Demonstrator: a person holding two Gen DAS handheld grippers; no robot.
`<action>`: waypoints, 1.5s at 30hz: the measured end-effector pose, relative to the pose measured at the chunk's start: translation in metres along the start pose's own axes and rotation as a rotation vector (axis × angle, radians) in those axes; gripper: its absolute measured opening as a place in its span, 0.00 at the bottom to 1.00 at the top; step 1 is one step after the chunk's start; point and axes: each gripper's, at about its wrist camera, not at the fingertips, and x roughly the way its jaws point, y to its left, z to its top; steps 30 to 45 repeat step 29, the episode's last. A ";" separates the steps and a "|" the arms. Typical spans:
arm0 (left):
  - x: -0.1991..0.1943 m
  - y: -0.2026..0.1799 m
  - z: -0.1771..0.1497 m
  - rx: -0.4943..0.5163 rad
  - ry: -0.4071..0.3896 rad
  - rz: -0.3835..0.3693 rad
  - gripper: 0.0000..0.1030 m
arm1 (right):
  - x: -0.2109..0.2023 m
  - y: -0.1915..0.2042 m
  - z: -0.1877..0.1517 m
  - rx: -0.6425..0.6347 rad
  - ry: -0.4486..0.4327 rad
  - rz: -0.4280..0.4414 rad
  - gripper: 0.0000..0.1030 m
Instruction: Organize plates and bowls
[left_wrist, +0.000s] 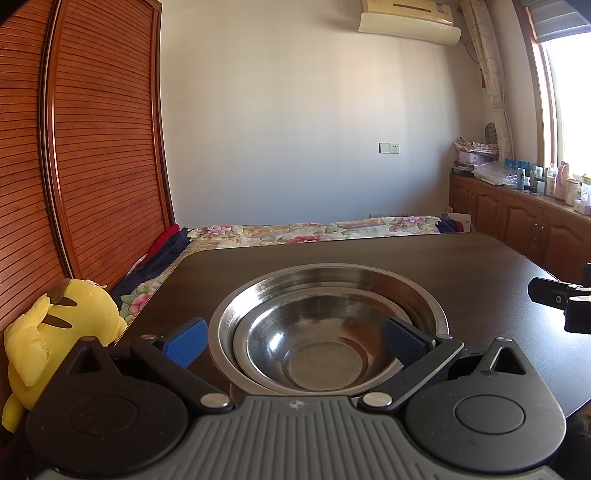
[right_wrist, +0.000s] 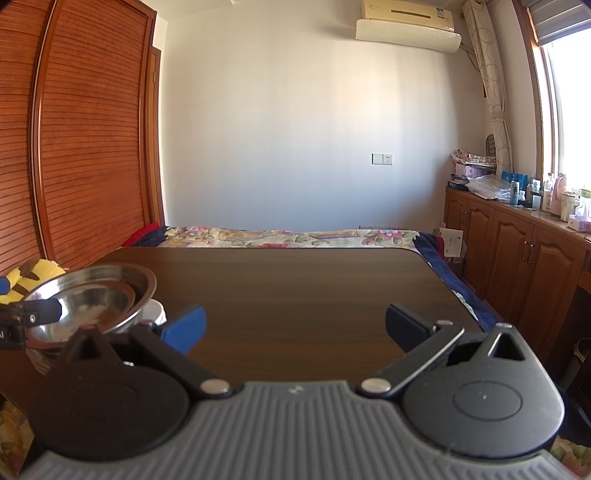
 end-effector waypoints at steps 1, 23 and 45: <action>0.000 0.000 0.000 0.001 0.000 0.001 0.99 | 0.000 0.000 0.000 0.000 -0.001 0.000 1.00; 0.002 0.000 0.001 0.000 0.002 -0.001 0.99 | -0.002 -0.002 -0.002 0.002 -0.008 -0.003 1.00; 0.002 0.000 0.000 0.000 0.002 -0.001 0.99 | -0.001 -0.002 -0.003 0.001 -0.004 -0.002 1.00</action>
